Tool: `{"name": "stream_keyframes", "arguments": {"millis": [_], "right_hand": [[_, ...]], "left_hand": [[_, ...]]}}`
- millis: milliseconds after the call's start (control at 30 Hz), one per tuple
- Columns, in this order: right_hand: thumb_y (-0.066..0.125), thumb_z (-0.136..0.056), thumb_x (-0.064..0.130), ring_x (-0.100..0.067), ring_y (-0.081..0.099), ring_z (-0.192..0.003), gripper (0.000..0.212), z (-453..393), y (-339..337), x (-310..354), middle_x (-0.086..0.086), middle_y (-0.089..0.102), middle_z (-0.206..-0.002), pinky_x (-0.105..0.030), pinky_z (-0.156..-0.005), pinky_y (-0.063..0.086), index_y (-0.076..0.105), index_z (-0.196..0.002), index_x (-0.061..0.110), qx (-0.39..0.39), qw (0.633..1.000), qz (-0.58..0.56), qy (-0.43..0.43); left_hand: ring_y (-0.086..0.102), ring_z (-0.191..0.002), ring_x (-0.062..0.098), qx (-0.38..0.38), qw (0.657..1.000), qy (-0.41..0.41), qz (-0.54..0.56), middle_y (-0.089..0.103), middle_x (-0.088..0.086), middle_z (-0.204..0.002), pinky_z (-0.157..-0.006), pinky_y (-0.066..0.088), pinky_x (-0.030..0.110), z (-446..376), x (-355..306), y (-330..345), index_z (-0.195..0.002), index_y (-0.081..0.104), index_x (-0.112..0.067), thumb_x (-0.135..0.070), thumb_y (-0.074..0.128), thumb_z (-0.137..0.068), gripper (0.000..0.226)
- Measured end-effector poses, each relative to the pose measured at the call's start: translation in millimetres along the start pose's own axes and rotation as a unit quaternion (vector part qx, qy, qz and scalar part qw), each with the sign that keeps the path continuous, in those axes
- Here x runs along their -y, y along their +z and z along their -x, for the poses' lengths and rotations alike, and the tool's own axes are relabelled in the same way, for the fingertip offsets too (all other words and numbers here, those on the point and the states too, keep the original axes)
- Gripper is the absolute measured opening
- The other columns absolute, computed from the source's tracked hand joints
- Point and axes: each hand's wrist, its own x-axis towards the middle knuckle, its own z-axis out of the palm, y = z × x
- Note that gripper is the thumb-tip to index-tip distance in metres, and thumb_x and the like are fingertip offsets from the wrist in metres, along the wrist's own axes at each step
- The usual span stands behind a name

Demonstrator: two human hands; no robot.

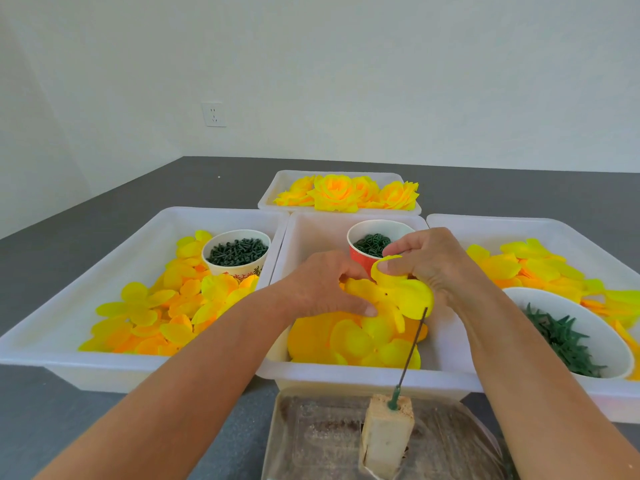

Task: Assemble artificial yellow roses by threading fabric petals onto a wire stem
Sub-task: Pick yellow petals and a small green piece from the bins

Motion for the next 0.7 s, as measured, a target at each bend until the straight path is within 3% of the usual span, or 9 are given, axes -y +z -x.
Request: {"name": "stream_keyframes", "arguments": {"millis": [67,167,200,300,367,433,533,600,700], "right_hand": [[0.084,-0.063,0.010,-0.016,0.062,-0.071,0.021,1,0,2,-0.005,0.068,-0.080,-0.026,-0.062,0.051,0.070,-0.079,0.015,0.014,0.999,-0.042,0.000],[0.082,-0.064,0.011,-0.016,0.064,-0.063,0.020,0,-1,4,-0.007,0.069,-0.077,-0.028,-0.059,0.055,0.069,-0.078,0.013,-0.002,0.990,-0.137,-0.011],[0.081,-0.065,0.012,-0.017,0.064,-0.064,0.020,0,-1,4,-0.008,0.070,-0.078,-0.030,-0.060,0.054,0.068,-0.080,0.012,-0.008,0.986,-0.169,-0.010],[0.078,-0.067,0.019,-0.022,0.064,-0.070,0.023,-1,-1,6,-0.013,0.070,-0.085,-0.035,-0.064,0.054,0.068,-0.086,0.010,0.017,0.976,-0.216,0.035],[0.078,-0.066,0.031,-0.024,0.066,-0.074,0.038,1,1,8,-0.013,0.071,-0.088,-0.036,-0.066,0.053,0.068,-0.095,0.010,0.062,0.972,-0.214,0.072],[0.074,-0.058,0.048,-0.023,0.066,-0.075,0.054,1,2,8,-0.009,0.072,-0.086,-0.036,-0.067,0.053,0.067,-0.099,0.014,0.082,0.971,-0.208,0.081],[0.067,-0.061,0.061,-0.020,0.065,-0.072,0.055,0,-1,10,-0.004,0.071,-0.083,-0.034,-0.069,0.054,0.067,-0.097,0.020,0.087,0.967,-0.229,0.066],[0.071,-0.060,0.050,-0.018,0.065,-0.072,0.053,0,-3,7,-0.005,0.070,-0.086,-0.032,-0.064,0.054,0.067,-0.101,0.016,0.099,0.968,-0.224,0.047],[0.067,-0.080,0.011,-0.012,0.066,-0.062,0.015,1,-2,5,-0.003,0.071,-0.073,-0.023,-0.053,0.054,0.067,-0.094,0.007,0.121,0.962,-0.243,0.018]], "left_hand": [[0.060,-0.083,0.022,-0.002,1.000,0.019,0.007,0.065,0.016,-0.090,-0.074,0.048,0.037,-1,0,1,-0.086,0.069,-0.001,-0.025,0.073,-0.079,0.025],[0.053,-0.053,-0.002,-0.051,0.989,0.002,0.138,0.065,-0.008,-0.066,-0.052,0.041,0.016,1,-2,-1,-0.085,0.069,-0.015,-0.015,0.063,-0.088,0.007],[0.052,-0.055,-0.003,-0.072,0.982,-0.013,0.175,0.064,-0.009,-0.067,-0.055,0.042,0.017,1,-2,-2,-0.090,0.069,-0.017,-0.016,0.060,-0.090,0.009],[0.057,-0.065,0.006,-0.123,0.968,-0.034,0.214,0.068,0.009,-0.081,-0.065,0.050,0.024,-1,-1,-4,-0.094,0.069,-0.008,-0.018,0.059,-0.091,0.015],[0.058,-0.064,0.010,-0.149,0.964,-0.038,0.219,0.068,0.021,-0.082,-0.063,0.051,0.025,-1,0,-6,-0.090,0.068,-0.001,-0.018,0.062,-0.089,0.019],[0.056,-0.066,0.021,-0.171,0.959,-0.049,0.219,0.065,0.031,-0.084,-0.066,0.051,0.038,-2,2,-6,-0.087,0.066,0.008,-0.018,0.065,-0.086,0.027],[0.049,-0.063,0.023,-0.215,0.945,-0.067,0.236,0.056,0.033,-0.070,-0.061,0.047,0.047,-4,4,-8,-0.074,0.058,0.014,-0.015,0.066,-0.084,0.031],[0.042,-0.058,0.021,-0.229,0.941,-0.073,0.240,0.047,0.019,-0.058,-0.057,0.038,0.037,-4,5,-9,-0.061,0.054,0.003,-0.013,0.066,-0.083,0.030],[0.042,-0.057,0.020,-0.221,0.924,-0.072,0.303,0.047,0.012,-0.061,-0.057,0.038,0.030,-2,2,-11,-0.068,0.059,0.007,-0.012,0.067,-0.083,0.026]]}}
